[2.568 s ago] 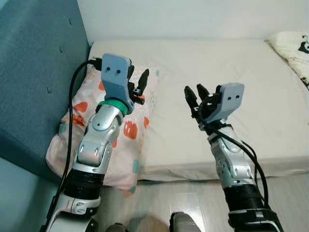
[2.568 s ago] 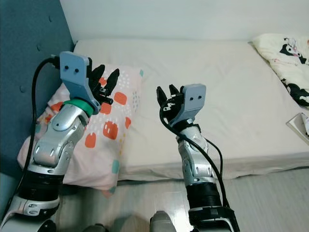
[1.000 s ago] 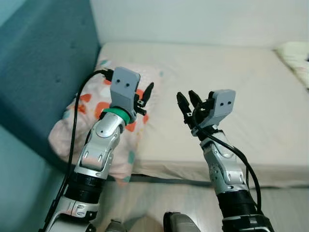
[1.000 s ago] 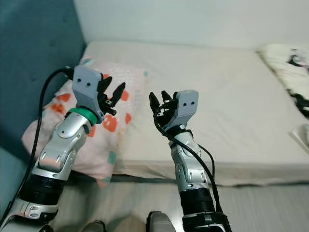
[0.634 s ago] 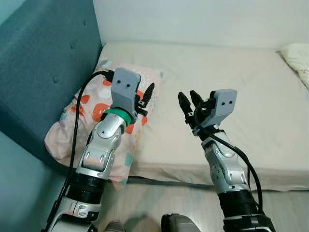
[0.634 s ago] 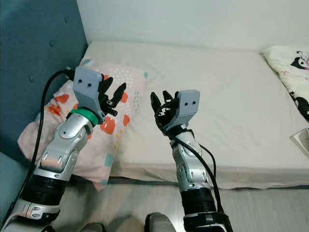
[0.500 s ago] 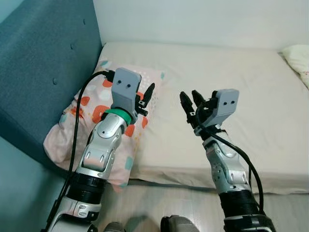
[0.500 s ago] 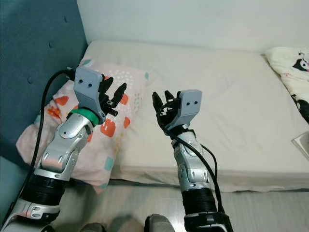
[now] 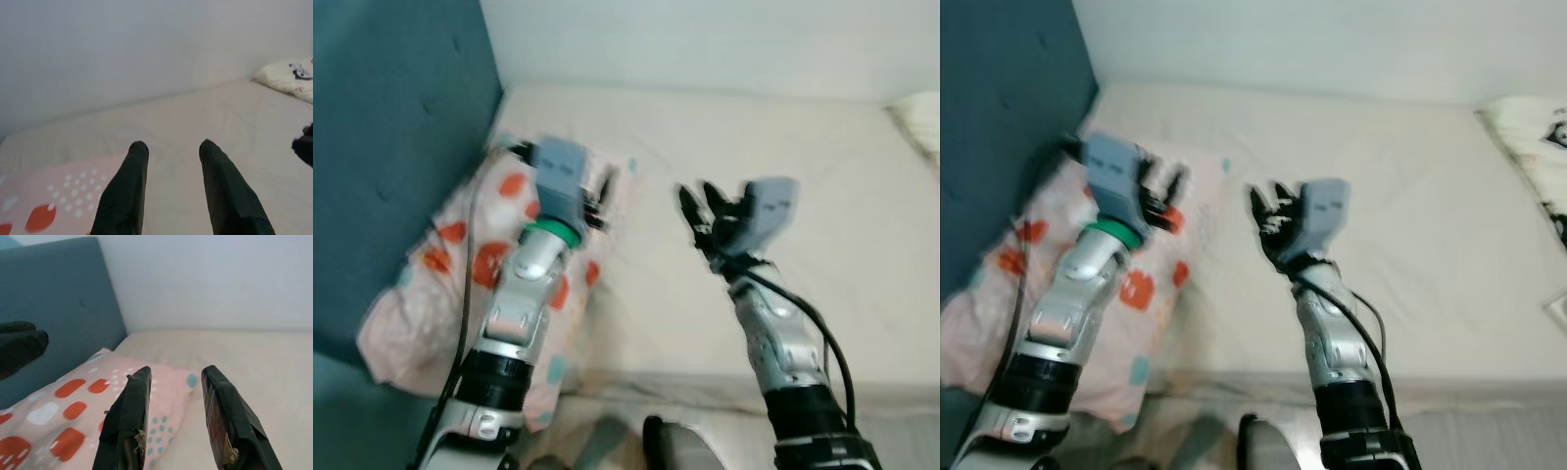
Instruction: Clean up the room
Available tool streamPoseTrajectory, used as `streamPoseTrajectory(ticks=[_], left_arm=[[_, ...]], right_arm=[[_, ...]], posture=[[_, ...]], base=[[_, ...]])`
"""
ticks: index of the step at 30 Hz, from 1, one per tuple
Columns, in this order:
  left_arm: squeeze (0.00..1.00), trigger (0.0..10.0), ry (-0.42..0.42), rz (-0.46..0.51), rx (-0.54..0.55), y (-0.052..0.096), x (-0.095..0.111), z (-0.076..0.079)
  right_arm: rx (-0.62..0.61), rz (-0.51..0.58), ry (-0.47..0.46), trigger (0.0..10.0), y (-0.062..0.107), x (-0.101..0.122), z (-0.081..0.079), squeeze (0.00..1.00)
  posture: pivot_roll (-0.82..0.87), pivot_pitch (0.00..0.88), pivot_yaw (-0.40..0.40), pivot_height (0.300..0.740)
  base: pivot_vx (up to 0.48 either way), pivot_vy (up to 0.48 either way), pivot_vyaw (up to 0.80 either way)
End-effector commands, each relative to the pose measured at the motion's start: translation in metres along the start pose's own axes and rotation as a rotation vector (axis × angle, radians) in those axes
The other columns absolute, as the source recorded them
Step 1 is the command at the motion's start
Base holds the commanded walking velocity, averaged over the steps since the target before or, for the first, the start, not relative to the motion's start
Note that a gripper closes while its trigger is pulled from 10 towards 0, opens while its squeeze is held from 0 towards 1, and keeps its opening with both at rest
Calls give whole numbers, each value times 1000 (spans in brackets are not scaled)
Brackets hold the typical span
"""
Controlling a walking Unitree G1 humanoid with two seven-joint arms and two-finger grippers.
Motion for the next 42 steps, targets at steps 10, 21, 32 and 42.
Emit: streamPoseTrajectory(ticks=[10,21,32,42], left_arm=[[0,10000,-2,-31,13,3,-10,-4],[0,10000,-15,-53,1,7,-19,-1],[0,10000,-23,-65,12,8,-24,-2],[0,10000,-95,-193,101,23,-68,-20]], right_arm=[[15,-24,-15,10000,2,-7,-4,0],[24,-58,-38,10000,6,-18,-7,0],[24,-71,-38,10000,7,-21,-6,0],[-13,-140,-33,10000,16,-43,4,0]], posture=[[-31,33,1,740],[-30,35,0,740],[-29,36,-2,740],[-26,36,-4,740]], base=[[0,0,0],[0,0,0],[0,0,0],[0,0,0]])
Point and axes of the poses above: a point about 5 cm out from each wrist's last joint towards the gripper, its own y axis pointing back from the gripper into the wrist, its own x axis along the axis of the wrist's last joint, z = x × y, the point moved 5 cm from there along -y, pointing out of the wrist towards the gripper, and after that the axes turned 8 degrees about -y, right-handed, at the moved point
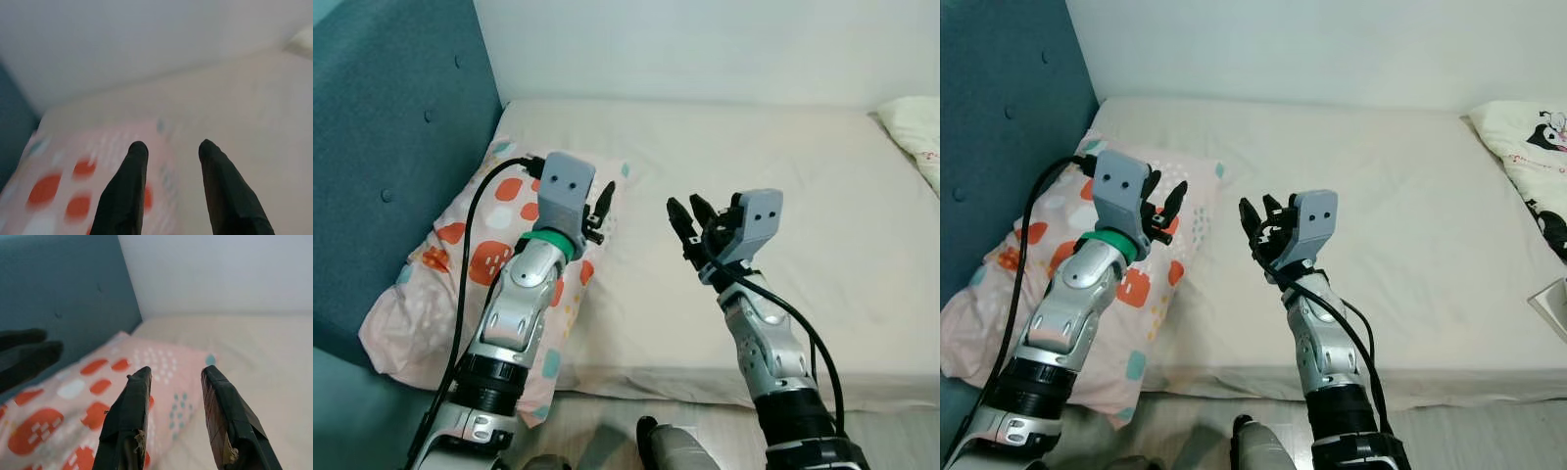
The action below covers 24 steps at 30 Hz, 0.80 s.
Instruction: Clean up the room
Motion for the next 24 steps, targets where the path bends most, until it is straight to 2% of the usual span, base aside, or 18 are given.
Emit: streamPoseTrajectory(ticks=[1,2,3,4,5,6,7,8,10,13,24], left_arm=[[0,10000,-15,-84,35,7,-31,-5],[0,10000,-15,-84,35,7,-31,-5],[0,10000,-36,-219,34,25,-80,-8],[0,10000,-36,-219,34,25,-80,-8],[0,10000,-47,-257,22,32,-93,-8],[0,10000,-47,-257,22,32,-93,-8],[0,10000,-56,-277,7,38,-102,-6],[0,10000,-56,-277,7,38,-102,-6],[0,10000,-66,-293,-5,46,-109,-3],[0,10000,-64,-297,0,48,-111,-2],[0,10000,-26,-243,9,37,-99,1]], right_arm=[[-30,-61,-4,10000,8,-20,7,0],[-30,-61,-4,10000,8,-20,7,0],[-43,-186,-20,10000,22,-56,11,0],[-43,-186,-20,10000,22,-56,11,0],[-44,-228,-23,10000,27,-68,12,0],[-44,-228,-23,10000,27,-68,12,0],[-39,-269,-27,10000,33,-80,11,0],[-39,-269,-27,10000,33,-80,11,0],[-31,-341,-20,10000,46,-100,10,0],[-29,-368,-11,10000,51,-108,10,0],[-5,-304,6,10000,39,-95,8,0]], posture=[[-25,36,-8,740],[-25,36,-8,740],[-22,34,-19,740],[-22,34,-19,740],[-21,35,-20,740],[-21,35,-20,740],[-19,34,-21,740],[-19,34,-21,740],[-13,32,-29,740],[-15,31,-29,740],[-20,31,-32,740]], base=[[0,0,0],[0,0,0],[0,0,0],[0,0,0],[0,0,0],[0,0,0],[0,0,0],[0,0,0],[0,0,0],[0,0,0],[0,0,0]])
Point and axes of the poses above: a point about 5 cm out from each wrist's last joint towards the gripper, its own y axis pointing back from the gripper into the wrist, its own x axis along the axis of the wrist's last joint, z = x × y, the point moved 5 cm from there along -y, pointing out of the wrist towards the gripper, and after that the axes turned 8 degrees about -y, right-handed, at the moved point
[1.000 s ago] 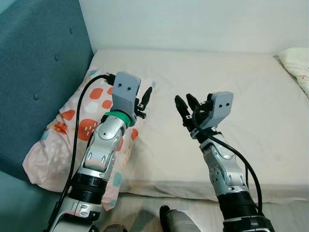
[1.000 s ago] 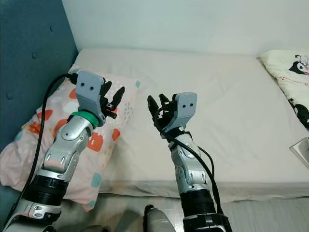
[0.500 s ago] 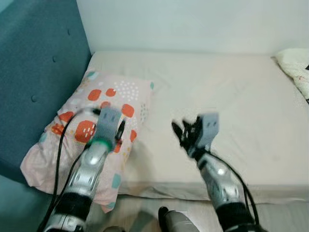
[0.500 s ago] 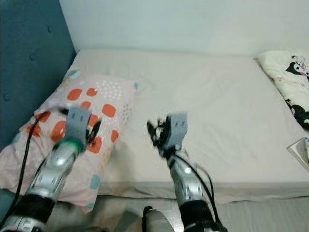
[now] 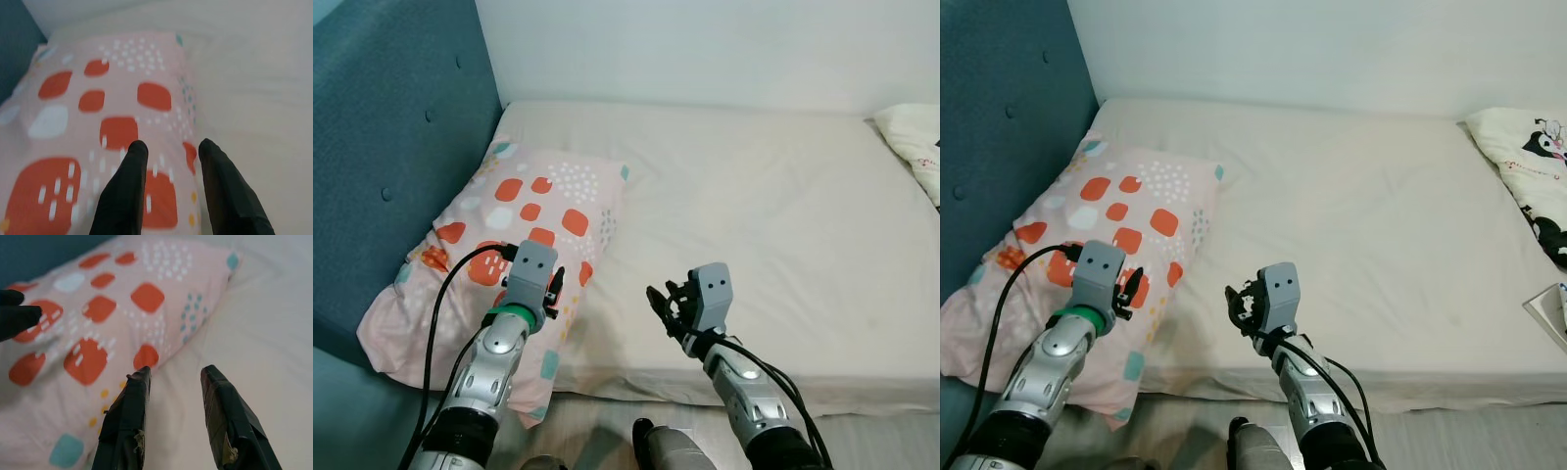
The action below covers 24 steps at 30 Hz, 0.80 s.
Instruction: Clean up the room
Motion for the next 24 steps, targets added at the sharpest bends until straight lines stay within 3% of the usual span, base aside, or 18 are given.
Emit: streamPoseTrajectory(ticks=[1,6,24], left_arm=[[0,10000,2,-9,-15,1,-3,5],[0,10000,9,34,-34,0,9,10],[0,10000,17,43,-47,-2,11,11]], right_arm=[[-12,-9,-9,10000,3,-5,4,0],[-7,2,-10,10000,2,-2,3,0],[-16,-2,-7,10000,4,-6,7,0]], posture=[[-22,33,-33,740],[-23,35,-32,740],[-26,35,-31,740]], base=[[0,0,0],[0,0,0],[0,-459,0]])
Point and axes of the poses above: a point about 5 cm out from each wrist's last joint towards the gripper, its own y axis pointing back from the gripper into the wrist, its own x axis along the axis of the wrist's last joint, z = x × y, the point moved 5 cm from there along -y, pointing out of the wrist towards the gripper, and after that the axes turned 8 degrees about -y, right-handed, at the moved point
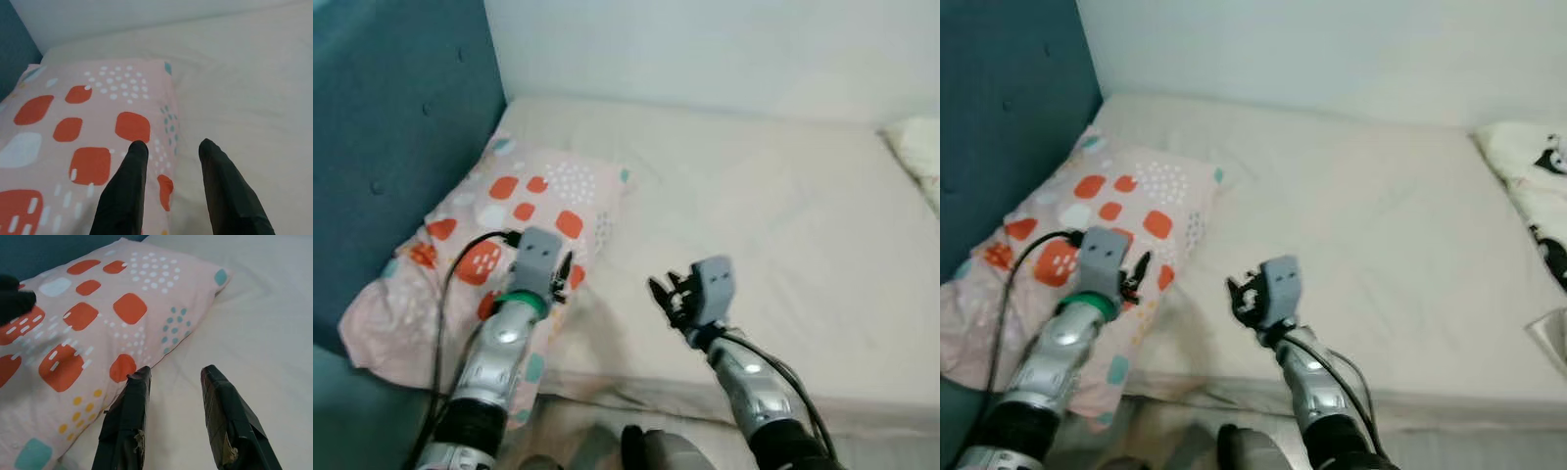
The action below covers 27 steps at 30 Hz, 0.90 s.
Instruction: Clean up the room
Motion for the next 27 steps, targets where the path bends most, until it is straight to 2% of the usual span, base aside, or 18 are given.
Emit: streamPoseTrajectory(ticks=[1,10,27], left_arm=[[0,10000,8,-28,-13,2,-8,4],[0,10000,23,-56,21,-2,-12,-4],[0,10000,12,-62,27,-4,-12,-5]], right_arm=[[-6,-28,-10,10000,4,-9,2,0],[-6,-28,-9,10000,3,-10,2,0],[-3,-21,-8,10000,2,-9,1,0]], posture=[[-26,35,-31,740],[-28,30,-25,740],[-28,24,-18,740]], base=[[0,-416,0],[0,0,0],[0,0,0]])
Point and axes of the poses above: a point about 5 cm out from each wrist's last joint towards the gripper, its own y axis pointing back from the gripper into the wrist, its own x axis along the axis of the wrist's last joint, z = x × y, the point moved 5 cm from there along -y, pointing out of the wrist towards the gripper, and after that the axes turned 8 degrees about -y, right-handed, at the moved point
